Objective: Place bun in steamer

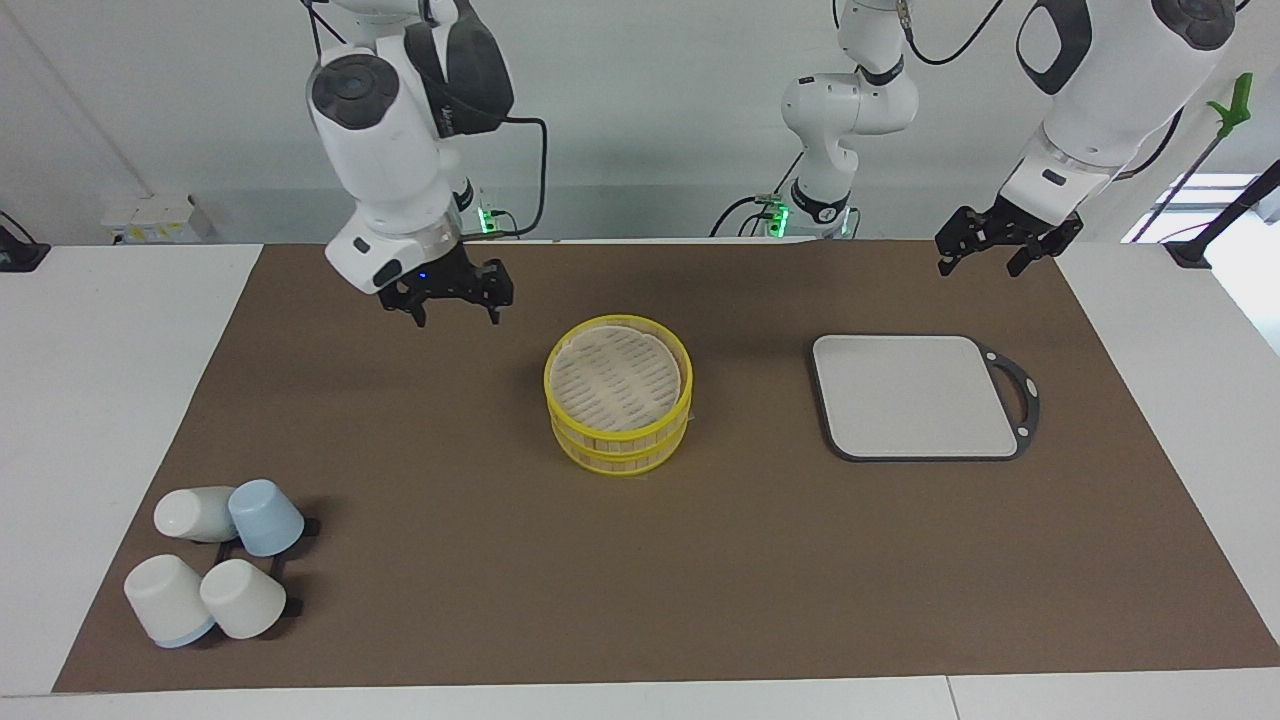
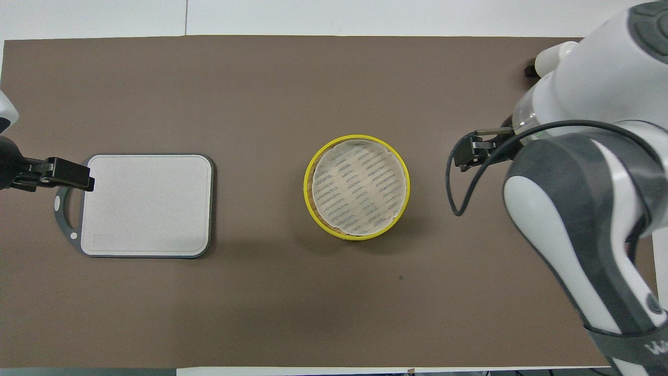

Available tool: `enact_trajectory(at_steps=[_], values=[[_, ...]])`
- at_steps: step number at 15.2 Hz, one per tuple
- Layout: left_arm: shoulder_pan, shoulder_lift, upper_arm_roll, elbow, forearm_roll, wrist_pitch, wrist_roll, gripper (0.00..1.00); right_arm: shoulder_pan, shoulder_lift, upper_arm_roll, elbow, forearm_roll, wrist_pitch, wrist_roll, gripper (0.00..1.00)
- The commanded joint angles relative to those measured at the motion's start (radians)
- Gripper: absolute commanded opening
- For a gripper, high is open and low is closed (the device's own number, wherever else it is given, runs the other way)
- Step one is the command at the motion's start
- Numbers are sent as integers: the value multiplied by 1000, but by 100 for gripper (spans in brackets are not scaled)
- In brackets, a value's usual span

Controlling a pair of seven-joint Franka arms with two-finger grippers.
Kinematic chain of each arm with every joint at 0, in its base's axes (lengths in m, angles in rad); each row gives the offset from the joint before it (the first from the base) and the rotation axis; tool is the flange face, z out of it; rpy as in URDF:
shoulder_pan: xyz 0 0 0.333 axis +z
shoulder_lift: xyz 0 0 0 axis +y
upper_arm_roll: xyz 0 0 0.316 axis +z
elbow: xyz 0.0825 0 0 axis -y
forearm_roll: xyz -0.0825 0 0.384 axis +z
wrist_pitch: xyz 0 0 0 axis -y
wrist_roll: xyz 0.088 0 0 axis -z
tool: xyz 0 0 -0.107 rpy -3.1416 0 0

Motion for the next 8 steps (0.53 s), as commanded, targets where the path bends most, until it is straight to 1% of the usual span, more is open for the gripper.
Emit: enact_trajectory(at_steps=[1,2,4,6,7,8], values=[[-7,-9,5,3,-3,9,13,100,-39,-61,18,-41,-4,-40,-73,100],[-7,-9,3,3,-3,12,13,100,-62,-75,16,-41,-4,-70,-76,100],[-7,-9,3,3,-3,13,13,100,-132,-89,24,-55,-5,-84,-106,100],[-7,-9,3,3,-3,13,13,100,-142,-87,24,-62,-7,-21,-177,100],[-7,-9,3,3,-3,13,13,100,-147,-84,24,-59,-14,7,-178,100],[-7,-9,3,3,-3,13,14,100,-168,-81,24,-56,-30,7,-182,100]])
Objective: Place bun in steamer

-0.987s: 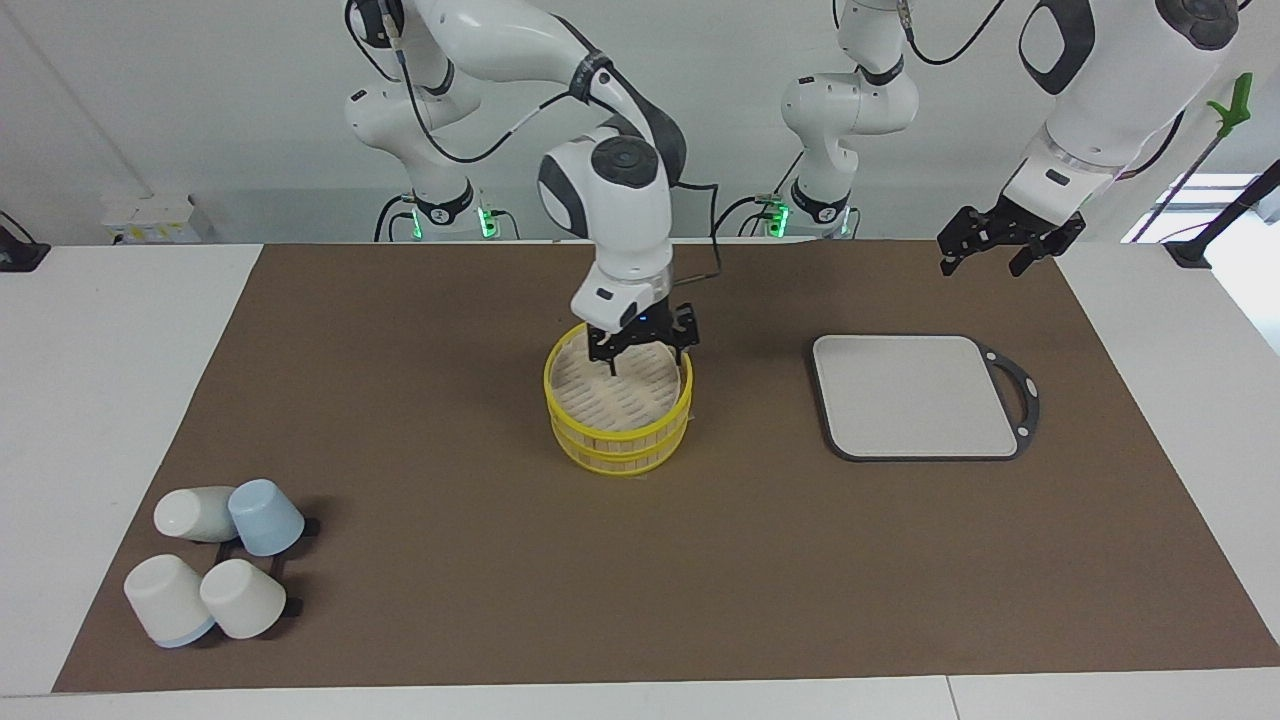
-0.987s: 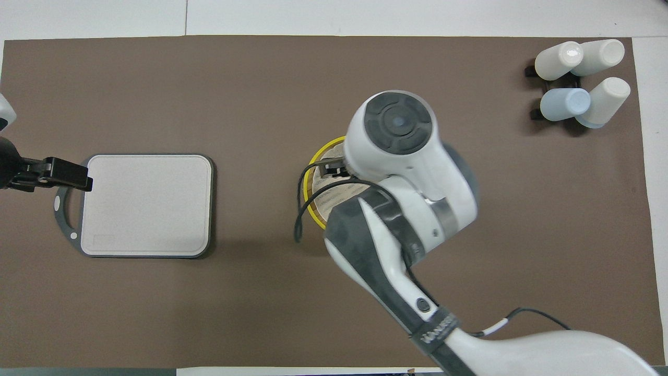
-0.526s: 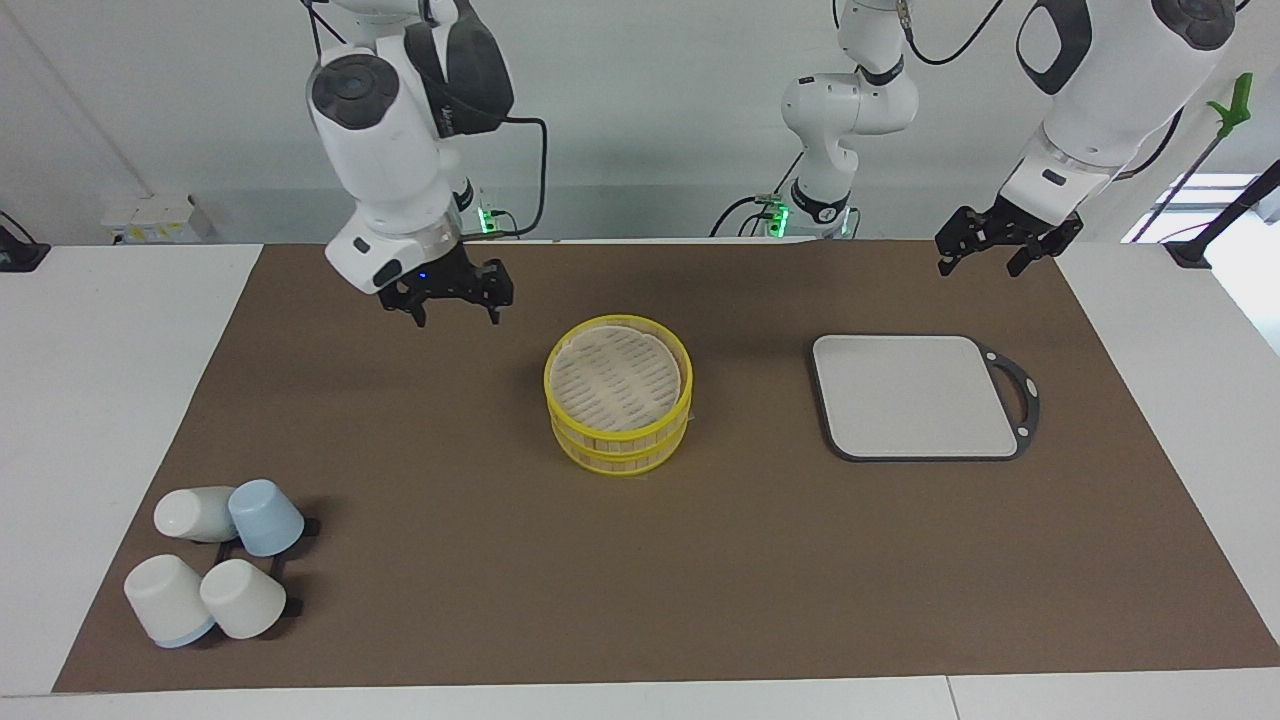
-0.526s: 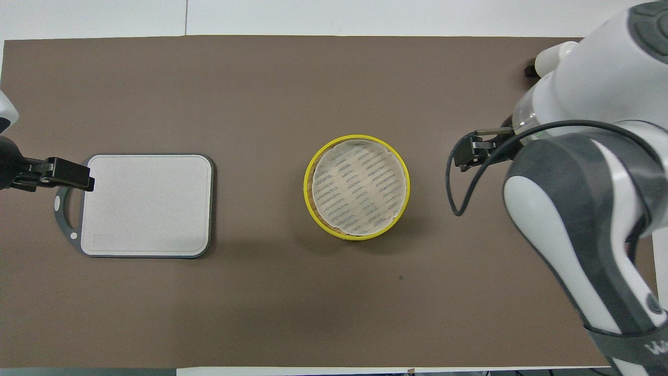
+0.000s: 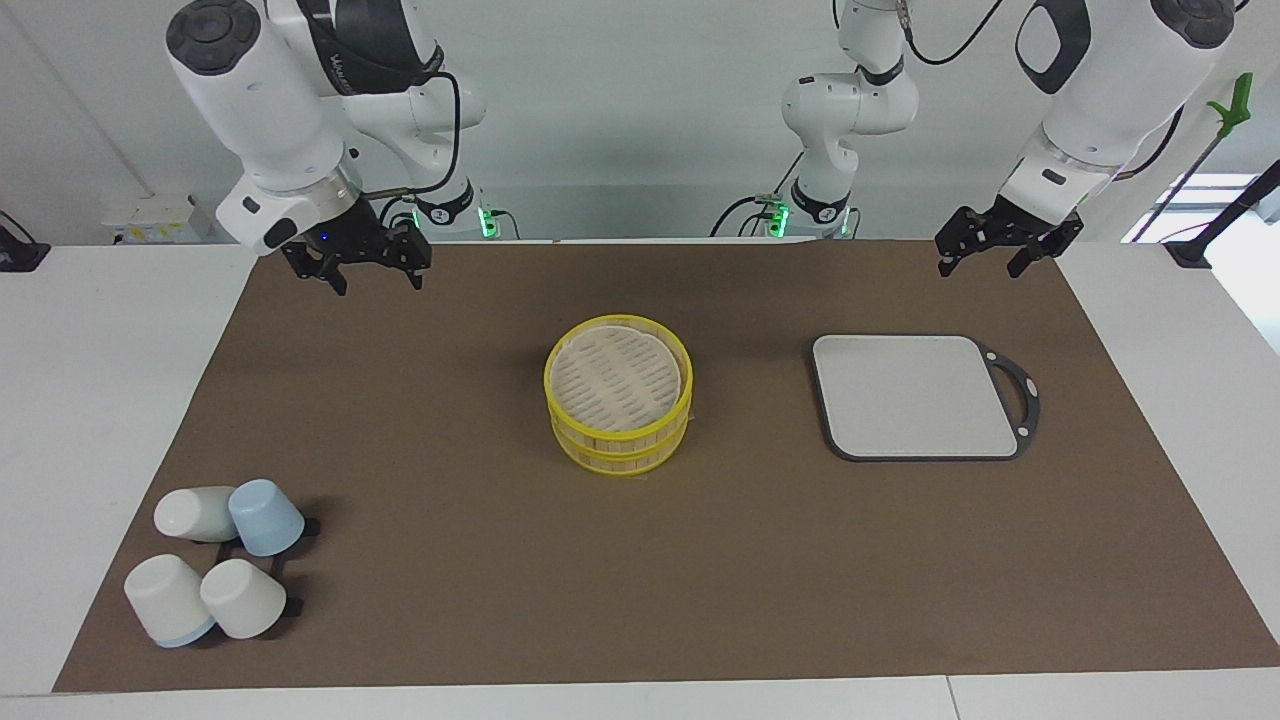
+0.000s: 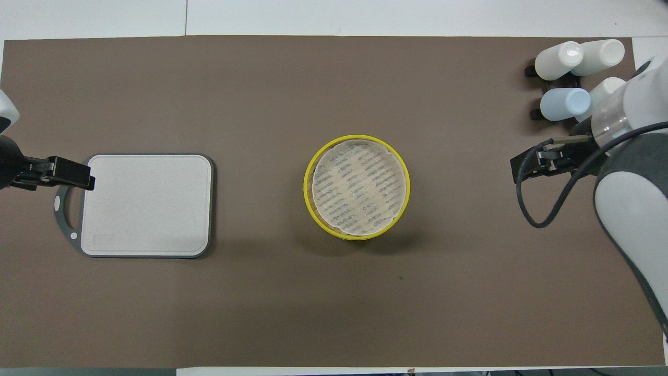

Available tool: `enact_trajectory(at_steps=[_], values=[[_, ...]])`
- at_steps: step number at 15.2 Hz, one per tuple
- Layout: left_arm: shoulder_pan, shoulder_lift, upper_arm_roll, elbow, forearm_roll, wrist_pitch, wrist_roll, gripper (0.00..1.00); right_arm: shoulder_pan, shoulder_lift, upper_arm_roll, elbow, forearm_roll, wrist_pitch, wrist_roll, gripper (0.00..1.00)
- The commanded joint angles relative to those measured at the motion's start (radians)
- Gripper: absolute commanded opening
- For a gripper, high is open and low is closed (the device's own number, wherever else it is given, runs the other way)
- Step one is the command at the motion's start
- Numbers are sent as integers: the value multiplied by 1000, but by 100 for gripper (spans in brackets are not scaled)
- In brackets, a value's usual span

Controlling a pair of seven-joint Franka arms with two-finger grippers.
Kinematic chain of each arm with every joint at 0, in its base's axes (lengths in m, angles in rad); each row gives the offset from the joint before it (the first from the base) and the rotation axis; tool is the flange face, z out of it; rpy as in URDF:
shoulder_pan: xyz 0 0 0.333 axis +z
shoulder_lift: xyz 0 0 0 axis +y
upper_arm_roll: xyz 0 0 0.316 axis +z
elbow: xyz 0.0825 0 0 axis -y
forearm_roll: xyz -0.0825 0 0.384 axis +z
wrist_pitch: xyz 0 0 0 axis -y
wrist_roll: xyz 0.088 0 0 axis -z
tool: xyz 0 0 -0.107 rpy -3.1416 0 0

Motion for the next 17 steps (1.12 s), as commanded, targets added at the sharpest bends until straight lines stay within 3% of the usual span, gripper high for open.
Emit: enact_trajectory(at_steps=[1,17], values=[[-7,-9,5,3,-3,4,13,100,-40,-16,20,-27,-27,32,-30,100],[-7,-9,5,4,-3,4,12,100,-48,-10,11,-18,-30,56,-30,100]])
